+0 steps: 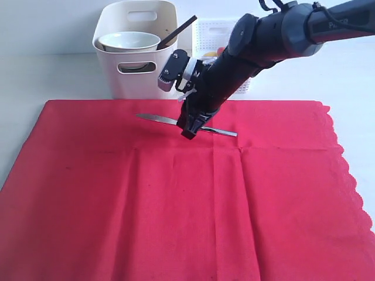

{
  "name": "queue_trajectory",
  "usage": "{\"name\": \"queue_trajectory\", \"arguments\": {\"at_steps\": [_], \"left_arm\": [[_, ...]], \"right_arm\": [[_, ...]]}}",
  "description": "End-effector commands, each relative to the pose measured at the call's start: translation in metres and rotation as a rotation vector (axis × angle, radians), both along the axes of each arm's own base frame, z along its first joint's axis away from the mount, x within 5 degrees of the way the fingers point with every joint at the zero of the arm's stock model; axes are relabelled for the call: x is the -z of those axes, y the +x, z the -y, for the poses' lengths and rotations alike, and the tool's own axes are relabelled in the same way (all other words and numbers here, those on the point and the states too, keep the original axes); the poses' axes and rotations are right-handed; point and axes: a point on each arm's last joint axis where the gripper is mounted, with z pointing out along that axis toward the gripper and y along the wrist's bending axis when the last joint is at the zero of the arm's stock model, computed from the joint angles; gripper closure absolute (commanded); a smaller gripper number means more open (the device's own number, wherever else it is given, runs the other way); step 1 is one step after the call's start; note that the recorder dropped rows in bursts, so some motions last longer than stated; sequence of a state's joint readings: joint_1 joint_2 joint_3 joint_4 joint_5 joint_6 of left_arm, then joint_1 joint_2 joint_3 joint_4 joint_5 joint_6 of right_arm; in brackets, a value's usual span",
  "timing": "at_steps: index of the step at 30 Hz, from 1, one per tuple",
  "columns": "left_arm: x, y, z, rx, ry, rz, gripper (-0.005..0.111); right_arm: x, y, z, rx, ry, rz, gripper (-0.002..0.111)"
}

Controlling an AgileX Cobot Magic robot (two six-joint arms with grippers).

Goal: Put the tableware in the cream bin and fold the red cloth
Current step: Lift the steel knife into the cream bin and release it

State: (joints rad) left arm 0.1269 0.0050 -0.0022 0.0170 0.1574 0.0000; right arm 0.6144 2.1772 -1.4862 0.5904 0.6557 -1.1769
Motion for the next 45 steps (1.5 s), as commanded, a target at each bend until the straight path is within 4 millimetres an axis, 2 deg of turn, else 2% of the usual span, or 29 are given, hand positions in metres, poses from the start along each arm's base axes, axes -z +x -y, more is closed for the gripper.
{"name": "queue_trajectory", "arguments": {"at_steps": [1, 5, 9, 11, 12, 14, 21, 24, 29, 34, 36, 42, 45], "left_arm": [[0.000, 0.000, 0.000, -0.002, -0.012, 0.007, 0.106], [0.000, 0.000, 0.000, -0.002, -0.012, 0.007, 0.106], [0.000, 0.000, 0.000, -0.002, -0.012, 0.007, 0.106], [0.000, 0.000, 0.000, -0.002, -0.012, 0.007, 0.106], [0.000, 0.000, 0.000, -0.002, -0.012, 0.007, 0.106], [0.000, 0.000, 0.000, -0.002, -0.012, 0.007, 0.106], [0.000, 0.000, 0.000, -0.002, -0.012, 0.007, 0.106], [0.000, 0.000, 0.000, -0.002, -0.012, 0.007, 0.106], [0.000, 0.000, 0.000, -0.002, -0.012, 0.007, 0.106], [0.000, 0.000, 0.000, -0.002, -0.012, 0.007, 0.106], [0.000, 0.000, 0.000, -0.002, -0.012, 0.007, 0.106], [0.000, 0.000, 0.000, -0.002, -0.012, 0.007, 0.106], [0.000, 0.000, 0.000, -0.002, -0.012, 0.007, 0.106]], "right_arm": [[-0.019, -0.005, 0.003, -0.022, 0.016, -0.009, 0.108], [-0.021, -0.005, 0.000, 0.000, 0.049, -0.022, 0.108], [-0.031, 0.003, -0.008, 0.101, 0.164, -0.010, 0.108], [-0.048, 0.008, -0.017, 0.117, 0.241, -0.024, 0.108], [-0.063, 0.011, -0.023, 0.118, 0.303, -0.040, 0.108], [-0.077, 0.014, -0.028, 0.128, 0.362, -0.043, 0.108], [-0.138, 0.040, -0.042, 0.265, 0.612, 0.096, 0.108], [-0.157, 0.053, -0.044, 0.363, 0.715, 0.152, 0.108], [-0.150, 0.078, -0.055, 0.451, 0.803, 0.184, 0.108], [-0.124, 0.112, -0.062, 0.639, 0.877, 0.221, 0.108], [-0.112, 0.119, -0.066, 0.665, 0.890, 0.211, 0.108], [-0.091, 0.125, -0.080, 0.654, 0.903, 0.194, 0.108], [-0.087, 0.125, -0.084, 0.706, 0.895, 0.233, 0.105]]}}
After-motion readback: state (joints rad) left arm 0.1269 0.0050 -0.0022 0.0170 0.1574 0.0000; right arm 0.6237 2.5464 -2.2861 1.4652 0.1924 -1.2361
